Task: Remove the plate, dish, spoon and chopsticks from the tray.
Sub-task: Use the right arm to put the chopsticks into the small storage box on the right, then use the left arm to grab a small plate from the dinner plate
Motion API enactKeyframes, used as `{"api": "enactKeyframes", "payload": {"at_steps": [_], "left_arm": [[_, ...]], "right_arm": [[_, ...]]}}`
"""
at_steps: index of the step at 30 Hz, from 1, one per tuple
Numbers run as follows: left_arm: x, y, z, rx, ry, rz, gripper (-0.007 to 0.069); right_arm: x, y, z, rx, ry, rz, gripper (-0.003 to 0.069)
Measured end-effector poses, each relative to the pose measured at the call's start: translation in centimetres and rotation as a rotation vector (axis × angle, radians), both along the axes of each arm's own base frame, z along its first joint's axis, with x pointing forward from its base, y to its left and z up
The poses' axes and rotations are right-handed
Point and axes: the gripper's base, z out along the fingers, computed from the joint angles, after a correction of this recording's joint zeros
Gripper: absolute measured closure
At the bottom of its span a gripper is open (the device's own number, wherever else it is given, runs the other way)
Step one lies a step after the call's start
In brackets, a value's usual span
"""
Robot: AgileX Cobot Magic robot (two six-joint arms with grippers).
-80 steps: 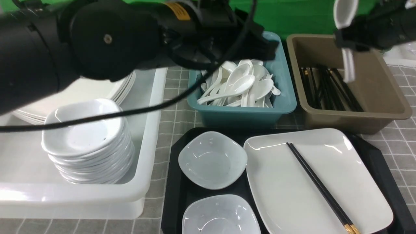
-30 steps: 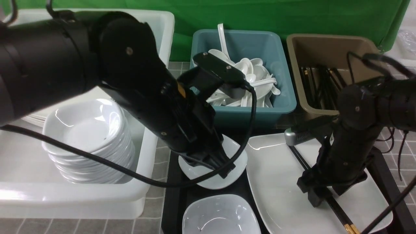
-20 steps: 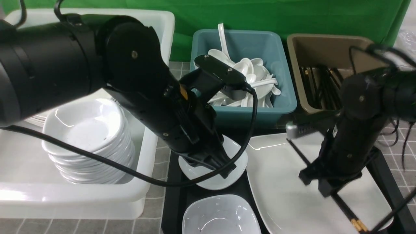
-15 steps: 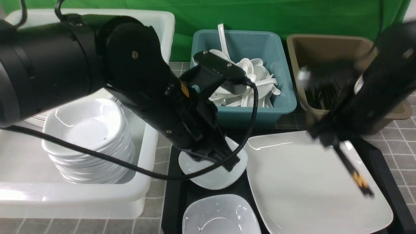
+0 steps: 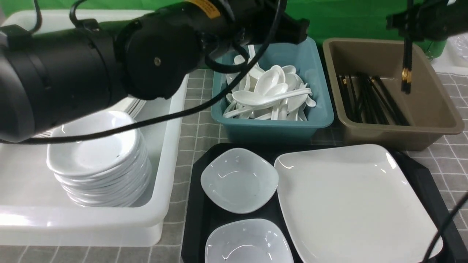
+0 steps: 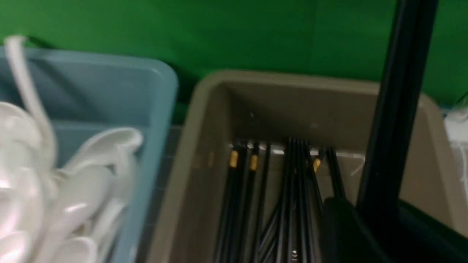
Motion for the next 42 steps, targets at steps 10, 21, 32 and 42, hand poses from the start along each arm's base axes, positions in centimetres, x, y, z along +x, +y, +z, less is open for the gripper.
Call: {"api": "enactKeyframes", "payload": {"at_steps": [10,21,32,42], "left_arm": [[0.8,-2.9,-3.8,0.302,0.449,-0.204,0.0624],[-0.1,-2.6,-3.6,0.360,0.593,-0.229,0.0624],[-3.3,0.4,-4.1,0.621,0.875,-0.221,0.0624],[-4.3,1.2,-7.8,0.715,0.957,-0.211,0.0614]], "right_arm": [[2.5,-0.3,-5.9,0.014,0.058,-0.023,0.0517],[1.0,-0.4,-6.4,0.012,0.253,-0.032,0.0246],[-10.7,0.6,7.3,-0.026,0.297,0.040,0.0558],[-27.9,7.8,6.8,0.041,0.319,0.577,0.0633]]}}
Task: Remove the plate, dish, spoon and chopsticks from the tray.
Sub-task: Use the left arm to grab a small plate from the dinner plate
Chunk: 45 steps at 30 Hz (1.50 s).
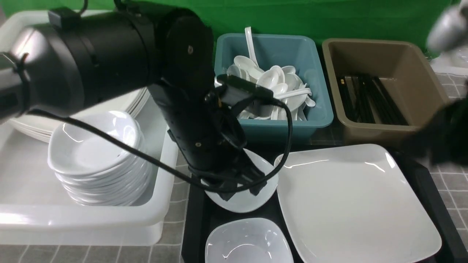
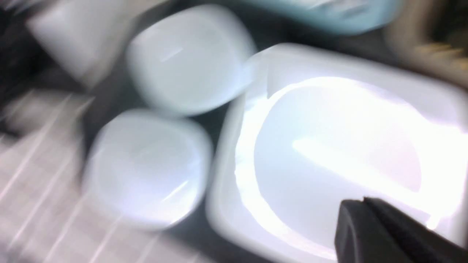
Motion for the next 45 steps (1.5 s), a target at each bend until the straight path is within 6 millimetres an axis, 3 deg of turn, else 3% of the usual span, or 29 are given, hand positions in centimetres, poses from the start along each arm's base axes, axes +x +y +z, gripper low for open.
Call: {"api": "enactKeyframes", "payload": {"at_steps": [1,6,7,11,15,21,32,36,41,45], "left_arm": [[-0.2,-0.1,-0.6,0.015,-0.014,-0.022,0.0599],[-1.3,-1.1,-2.3,0.043,-0.030,-0.085,0.0496],[-1.3,-1.1,-2.3,0.042,-0.031,-0.086,0.0496],[-1.0,-1.7,-3.6,0.056,-0.030,-0.096,0.0367],[-0.2,-2.2,-6.5,0.120,0.017,-0.085,0.0225],[0.5,-2.4,-9.5,0.195,0.053,-0.093,0.0131],[0.6,-2.6,-10.7,0.210,0.079,-0.091,0.0132],[0.6,-2.7,-10.9,0.207,0.091,-0.086,0.0200],[0.4,-2.8,-11.5,0.214,0.134,-0.077,0.0397],[0.3,-2.8,-11.0,0.219,0.160,-0.066,0.0419]], "right_arm": [[-1.5,0.7,-1.0,0.014,0.018,0.065,0.0633],[-4.4,2.4,-3.5,-0.002,0.082,0.236,0.0633],[-4.4,2.4,-3.5,-0.002,0.082,0.236,0.0633],[-5.5,3.4,-4.0,-0.013,0.088,0.326,0.0633],[-6.0,4.0,-3.9,0.003,0.065,0.365,0.0633],[-5.8,4.2,-3.8,0.017,0.042,0.361,0.0634],[-5.6,4.3,-3.7,0.033,0.018,0.352,0.0634],[-5.6,4.3,-3.6,0.035,0.014,0.350,0.0634],[-5.6,4.3,-3.6,0.036,0.013,0.350,0.0634],[-5.6,4.3,-3.6,0.037,0.012,0.350,0.0634]]}}
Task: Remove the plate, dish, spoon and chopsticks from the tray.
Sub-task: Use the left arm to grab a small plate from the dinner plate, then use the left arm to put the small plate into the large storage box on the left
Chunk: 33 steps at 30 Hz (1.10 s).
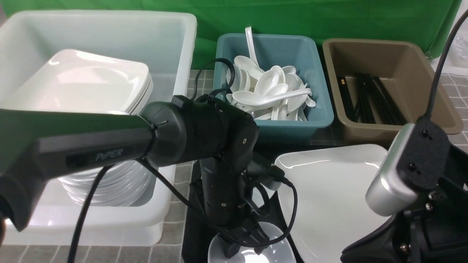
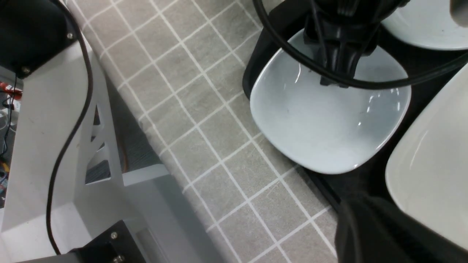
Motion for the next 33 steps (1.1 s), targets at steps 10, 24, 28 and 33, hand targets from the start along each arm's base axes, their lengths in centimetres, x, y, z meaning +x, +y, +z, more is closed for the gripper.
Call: {"api": "enactKeyframes", "payload": {"at_steps": [10,24,28,33], "left_arm": [[0.0,0.0,6.4,-0.063,-0.069,0.046,0.0591],[0.2,10.7,19.4,-0.412,-0.311,0.407,0.0594],[-0.3,17.9,22.8,-0.511,-0.453,0.650,0.0594],[-1.5,25.3,22.0,-0.549,-0.528,0.962,0.0594]], "right_arm": [[-0.1,-0.1,0.1,0.001,-0.007,0.005,0.0634],[0.7,0.5,5.2,0.119,-0.190,0.037,0.0632],[2.3,2.1,7.3,0.113,-0.259,0.099,0.0631],[5.6,5.3,8.0,0.083,-0.254,0.130,0.0631]]}}
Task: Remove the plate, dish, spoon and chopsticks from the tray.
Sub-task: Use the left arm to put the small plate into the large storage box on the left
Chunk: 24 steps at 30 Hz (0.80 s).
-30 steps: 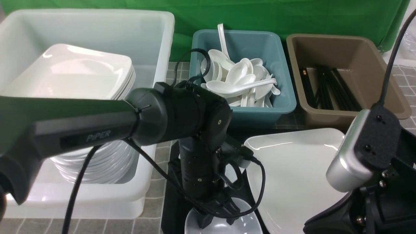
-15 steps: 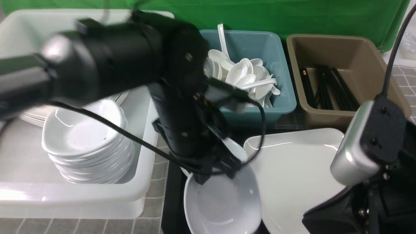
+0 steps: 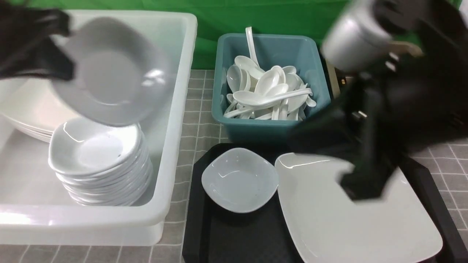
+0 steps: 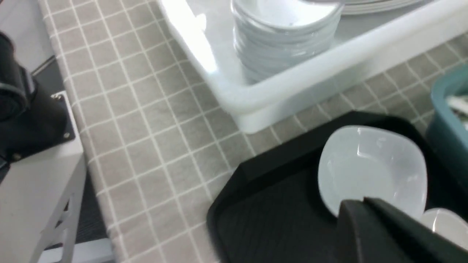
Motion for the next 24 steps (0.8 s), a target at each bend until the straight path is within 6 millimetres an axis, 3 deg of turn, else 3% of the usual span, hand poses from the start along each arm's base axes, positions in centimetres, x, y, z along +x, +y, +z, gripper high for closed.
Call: {"api": "enactKeyframes", "payload": {"at_steps": [3,7,15,20,24], "left_arm": [[-0.3,2.6,-2.4,-0.095,0.038,0.100,0.0594],[-0.3,3.1,-5.1,-0.170,0.056,0.147,0.0594],[-0.4,3.4,-7.8,-0.141,0.044,0.172,0.0580],[-0.2,3.4,-8.2,-0.141,0.059,0.166,0.0475],[-0.4,3.6,-8.2,-0.090,0.091,0.136,0.0326]], "right_arm": [[2.0,2.0,0.6,-0.002,-0.009,0.009,0.0631],[4.0,3.8,0.9,0.000,-0.013,0.011,0.0628],[4.4,5.7,0.6,-0.018,-0.009,0.057,0.0624],[4.2,5.9,0.6,-0.019,-0.008,0.066,0.0623],[4.2,5.9,0.6,-0.021,-0.007,0.067,0.0622]]}}
